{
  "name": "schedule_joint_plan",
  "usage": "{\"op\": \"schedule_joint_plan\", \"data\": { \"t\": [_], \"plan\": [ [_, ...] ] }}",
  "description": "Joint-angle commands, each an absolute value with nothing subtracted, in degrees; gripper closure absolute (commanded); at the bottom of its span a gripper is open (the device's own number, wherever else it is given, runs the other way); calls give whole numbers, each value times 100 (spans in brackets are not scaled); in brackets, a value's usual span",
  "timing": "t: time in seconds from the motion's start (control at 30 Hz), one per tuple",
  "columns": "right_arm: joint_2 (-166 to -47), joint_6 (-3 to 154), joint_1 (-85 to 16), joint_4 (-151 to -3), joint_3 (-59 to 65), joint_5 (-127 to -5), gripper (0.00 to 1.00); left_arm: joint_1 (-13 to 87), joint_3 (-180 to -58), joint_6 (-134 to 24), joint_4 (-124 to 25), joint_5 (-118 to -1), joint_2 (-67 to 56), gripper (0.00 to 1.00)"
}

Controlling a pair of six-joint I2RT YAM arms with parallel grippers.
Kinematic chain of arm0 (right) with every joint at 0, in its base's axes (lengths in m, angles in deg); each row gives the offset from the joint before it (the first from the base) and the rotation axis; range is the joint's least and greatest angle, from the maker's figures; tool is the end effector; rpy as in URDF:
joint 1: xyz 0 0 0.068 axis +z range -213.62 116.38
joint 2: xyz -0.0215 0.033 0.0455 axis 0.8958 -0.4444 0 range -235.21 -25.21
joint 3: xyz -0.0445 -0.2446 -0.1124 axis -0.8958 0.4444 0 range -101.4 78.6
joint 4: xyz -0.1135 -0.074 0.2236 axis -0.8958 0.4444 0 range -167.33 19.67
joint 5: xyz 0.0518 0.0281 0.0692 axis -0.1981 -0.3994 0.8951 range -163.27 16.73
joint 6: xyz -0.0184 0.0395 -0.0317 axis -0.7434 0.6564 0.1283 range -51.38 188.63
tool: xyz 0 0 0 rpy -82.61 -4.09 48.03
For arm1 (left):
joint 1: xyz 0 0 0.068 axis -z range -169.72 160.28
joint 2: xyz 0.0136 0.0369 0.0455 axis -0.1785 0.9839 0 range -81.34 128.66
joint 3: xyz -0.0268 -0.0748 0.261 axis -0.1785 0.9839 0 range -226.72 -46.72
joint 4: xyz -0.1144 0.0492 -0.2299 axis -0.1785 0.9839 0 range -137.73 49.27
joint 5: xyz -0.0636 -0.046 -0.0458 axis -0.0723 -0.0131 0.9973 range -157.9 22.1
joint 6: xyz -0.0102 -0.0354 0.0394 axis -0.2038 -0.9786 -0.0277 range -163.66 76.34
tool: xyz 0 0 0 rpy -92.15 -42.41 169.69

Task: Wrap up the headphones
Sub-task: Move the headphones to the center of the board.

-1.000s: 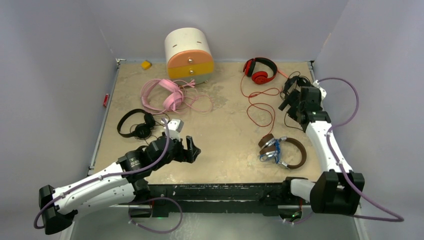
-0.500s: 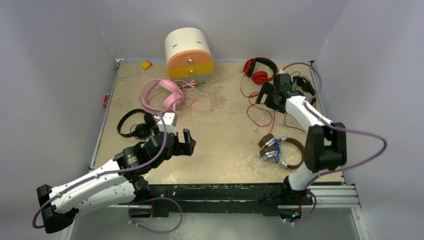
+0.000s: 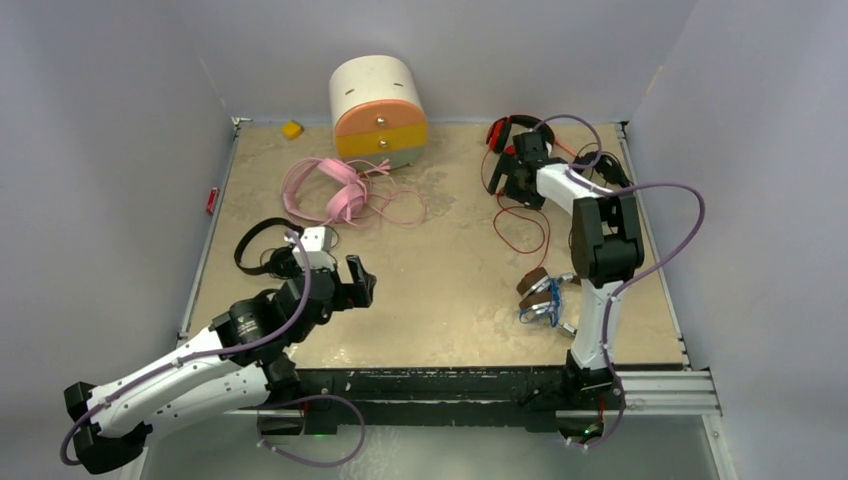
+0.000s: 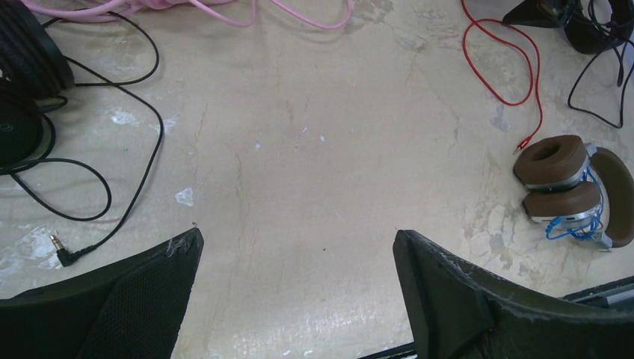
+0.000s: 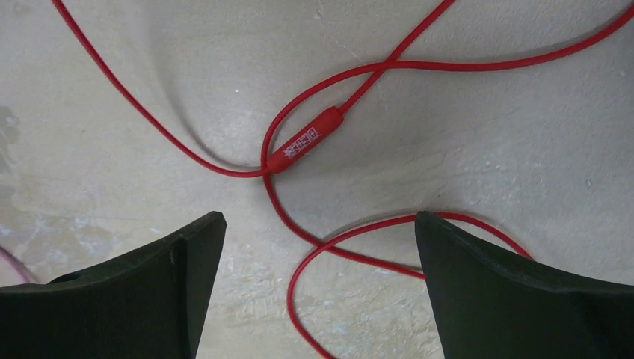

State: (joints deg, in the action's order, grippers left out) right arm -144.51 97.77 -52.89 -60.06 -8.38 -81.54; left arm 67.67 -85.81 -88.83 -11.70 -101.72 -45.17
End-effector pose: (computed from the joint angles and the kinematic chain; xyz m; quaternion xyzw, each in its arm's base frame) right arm 0.4520 0.0804 0.1803 0.1744 0.9200 0.0538 0.3469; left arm 0.0896 -0.1032 0.2852 -0.0482 0.8512 -0.1956 0.4847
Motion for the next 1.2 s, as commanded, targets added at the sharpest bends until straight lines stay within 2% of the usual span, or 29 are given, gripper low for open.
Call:
{"op": "schedule_joint_plan", "data": {
  "t": [0.0, 0.1, 0.23, 0.3, 0.37, 0.4, 0.5, 0.67, 0.83, 0.93, 0.97, 1.07, 1.17],
  "plan": [
    [-14068, 10311, -5205, -6167, -618, -8336, 1, 6750, -8689, -9134, -959, -10468, -4659, 3],
    [-13967, 10326, -5193, -6300, -521, -8649, 1, 6750, -8657, -9125, -977, -10466, -4679, 3],
    [-14385, 10045, -5193, -5867, -1164, -9014, 1, 6750, -8658, -9104, -1020, -10399, -4599, 4],
    [-14534, 9760, -5192, -5877, -1400, -9118, 6, 6750, -8654, -9084, -1047, -10363, -4568, 4],
    [-14565, 9402, -5192, -6090, -1519, -9082, 16, 6750, -8647, -9046, -1114, -10296, -4555, 4],
    [-14549, 9177, -5190, -6294, -1514, -8958, 17, 6750, -8639, -9036, -1153, -10270, -4561, 4],
    [-14590, 8530, -5193, -6886, -1603, -8213, 15, 6750, -8591, -9013, -1278, -10170, -4559, 5],
    [-15113, 8223, -5099, -6759, -2343, -7432, 15, 6750, -8514, -8990, -1433, -10104, -4473, 5],
    [-15760, 8050, -4854, -6500, -3093, -7568, 14, 6750, -8529, -8961, -1531, -10086, -4367, 5],
    [-16185, 8076, -4732, -6176, -3675, -7834, 17, 6750, -8539, -8928, -1571, -10069, -4329, 5],
    [-16308, 8088, -4698, -6056, -3833, -7953, 20, 6750, -8544, -8930, -1573, -10056, -4328, 5],
    [-16475, 8073, -4542, -5769, -4017, -8253, 41, 6750, -8544, -8994, -1573, -9945, -4367, 5],
    [-16203, 7964, -4285, -5959, -3504, -8365, 79, 6750, -8516, -9061, -1562, -9851, -4409, 6]
  ]
}}
